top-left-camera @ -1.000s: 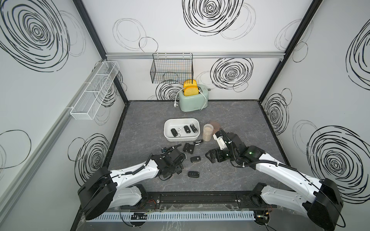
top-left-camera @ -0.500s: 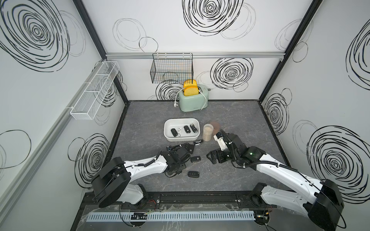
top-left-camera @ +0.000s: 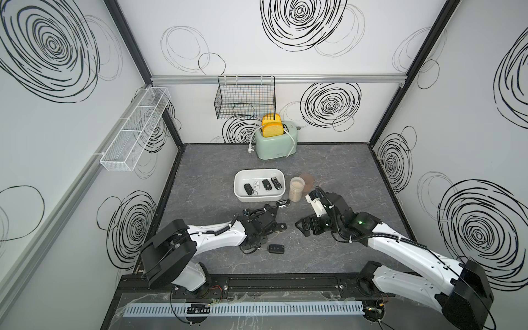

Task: Place the car key into the storage box
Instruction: Pick up the car key from the center of the board, then place the car key in the storage box.

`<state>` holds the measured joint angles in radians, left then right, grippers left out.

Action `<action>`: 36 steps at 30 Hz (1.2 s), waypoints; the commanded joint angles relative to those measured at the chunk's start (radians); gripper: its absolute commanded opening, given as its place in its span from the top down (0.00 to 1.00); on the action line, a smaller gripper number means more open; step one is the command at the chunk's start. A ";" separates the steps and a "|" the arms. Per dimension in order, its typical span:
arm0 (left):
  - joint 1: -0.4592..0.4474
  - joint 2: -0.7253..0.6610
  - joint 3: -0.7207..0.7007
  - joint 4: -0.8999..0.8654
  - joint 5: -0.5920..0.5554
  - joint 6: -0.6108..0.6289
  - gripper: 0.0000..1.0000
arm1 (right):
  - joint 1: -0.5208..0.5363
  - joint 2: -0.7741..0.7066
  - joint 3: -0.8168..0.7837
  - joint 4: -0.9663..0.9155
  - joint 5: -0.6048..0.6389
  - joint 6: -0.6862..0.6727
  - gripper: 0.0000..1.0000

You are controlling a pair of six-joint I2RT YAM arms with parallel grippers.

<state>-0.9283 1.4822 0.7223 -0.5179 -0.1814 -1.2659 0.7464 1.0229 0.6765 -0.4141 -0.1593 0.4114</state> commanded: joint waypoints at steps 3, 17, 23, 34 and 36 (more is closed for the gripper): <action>-0.006 0.017 -0.016 -0.040 -0.014 -0.005 0.67 | -0.007 -0.047 -0.044 0.068 -0.013 0.015 0.01; 0.072 -0.046 0.103 -0.100 -0.052 0.144 0.67 | -0.018 -0.068 -0.057 0.131 0.009 -0.032 0.01; 0.157 -0.124 0.139 -0.121 -0.047 0.230 0.67 | -0.053 0.022 -0.007 0.124 -0.064 -0.049 0.01; 0.374 -0.190 0.287 -0.102 0.023 0.451 0.67 | -0.097 0.175 0.086 0.117 -0.149 -0.055 0.01; 0.403 -0.166 0.339 -0.091 0.034 0.505 0.67 | -0.101 0.206 0.108 0.116 -0.161 -0.052 0.01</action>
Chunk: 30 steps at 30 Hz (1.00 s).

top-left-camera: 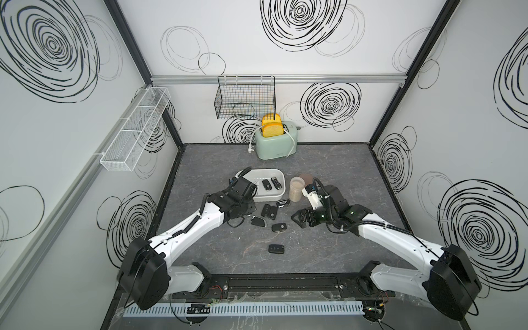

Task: Place the car key into the storage box
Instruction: Place the car key in the storage box.

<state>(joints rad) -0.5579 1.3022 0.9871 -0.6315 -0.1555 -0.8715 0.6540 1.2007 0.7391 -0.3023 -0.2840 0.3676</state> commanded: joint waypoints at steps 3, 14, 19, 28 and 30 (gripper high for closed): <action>0.074 0.065 0.141 0.053 0.042 0.183 0.67 | -0.014 0.074 0.085 -0.002 -0.052 -0.002 0.01; 0.123 0.310 0.324 0.152 0.140 0.380 0.67 | -0.019 0.202 0.208 -0.014 -0.090 0.013 0.01; 0.133 0.423 0.377 0.160 0.164 0.429 0.66 | -0.020 0.222 0.235 -0.029 -0.091 0.016 0.01; 0.189 0.562 0.431 0.184 0.177 0.490 0.65 | -0.019 0.188 0.214 -0.043 -0.080 0.037 0.01; 0.200 0.586 0.439 0.188 0.177 0.502 0.65 | -0.019 0.178 0.205 -0.051 -0.068 0.046 0.01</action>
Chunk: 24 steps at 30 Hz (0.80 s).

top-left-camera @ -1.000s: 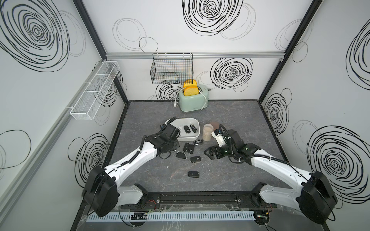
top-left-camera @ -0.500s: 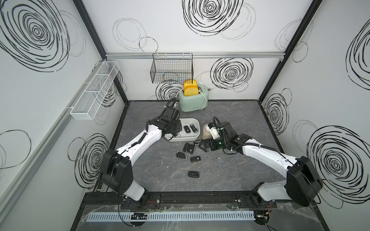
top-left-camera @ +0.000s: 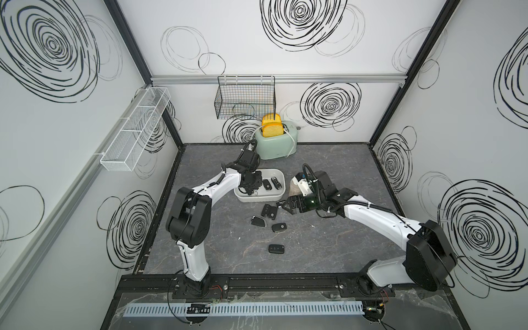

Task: Place the car key into the storage box
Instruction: Place the car key in the storage box.

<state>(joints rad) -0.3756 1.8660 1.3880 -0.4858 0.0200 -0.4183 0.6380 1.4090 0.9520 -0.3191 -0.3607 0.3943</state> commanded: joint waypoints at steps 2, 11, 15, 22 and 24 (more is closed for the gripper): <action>0.025 0.041 0.040 0.048 0.001 0.060 0.65 | -0.002 -0.041 -0.020 -0.035 0.019 0.028 0.01; 0.048 0.114 0.026 0.077 -0.009 0.076 0.64 | -0.001 -0.106 -0.079 -0.057 0.068 0.093 0.01; 0.055 0.130 0.011 0.091 -0.003 0.077 0.63 | 0.000 -0.138 -0.114 -0.074 0.084 0.114 0.01; 0.054 0.155 0.005 0.099 0.000 0.074 0.58 | 0.006 -0.245 -0.188 -0.044 0.133 0.135 0.01; 0.055 0.165 0.006 0.096 0.004 0.072 0.57 | 0.010 -0.284 -0.210 -0.024 0.143 0.136 0.01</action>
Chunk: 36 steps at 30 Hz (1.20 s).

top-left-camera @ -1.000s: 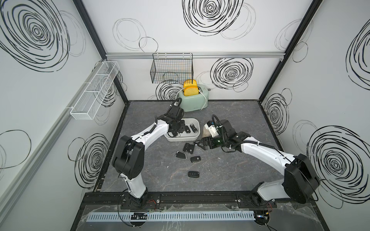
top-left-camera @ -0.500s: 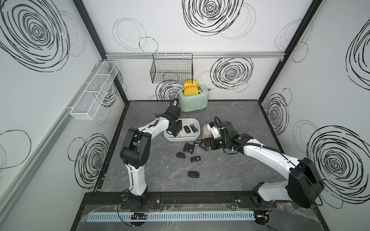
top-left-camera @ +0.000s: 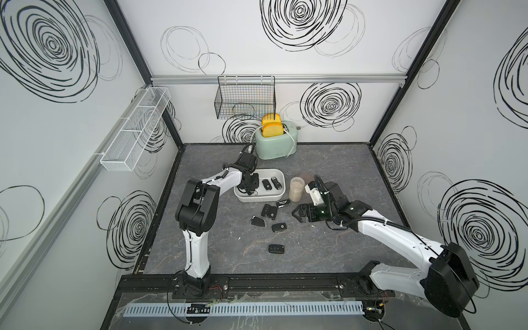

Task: Place the car key into the storage box
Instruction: Place the car key in the storage box.

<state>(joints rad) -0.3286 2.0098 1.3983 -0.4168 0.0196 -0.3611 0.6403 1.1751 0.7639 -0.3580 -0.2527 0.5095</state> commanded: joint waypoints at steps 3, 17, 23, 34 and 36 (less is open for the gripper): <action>0.008 0.032 -0.007 0.029 0.004 0.014 0.57 | 0.009 -0.089 -0.036 0.019 0.057 0.023 0.01; -0.004 -0.113 -0.014 -0.031 0.000 -0.008 0.25 | 0.059 -0.059 -0.015 -0.020 0.018 -0.032 0.01; -0.015 -0.302 -0.114 -0.043 0.022 -0.055 0.15 | 0.139 -0.012 -0.014 -0.003 0.002 -0.090 0.01; -0.053 -0.675 -0.457 -0.016 0.110 -0.242 0.02 | 0.321 0.076 -0.017 0.047 0.009 -0.166 0.01; -0.066 -0.738 -0.514 -0.019 0.127 -0.273 0.02 | 0.339 0.104 -0.019 0.054 -0.015 -0.170 0.01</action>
<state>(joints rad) -0.3775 1.3392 0.9340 -0.4469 0.1120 -0.5549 0.9554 1.2499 0.7372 -0.3233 -0.2455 0.3695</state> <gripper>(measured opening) 0.981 0.990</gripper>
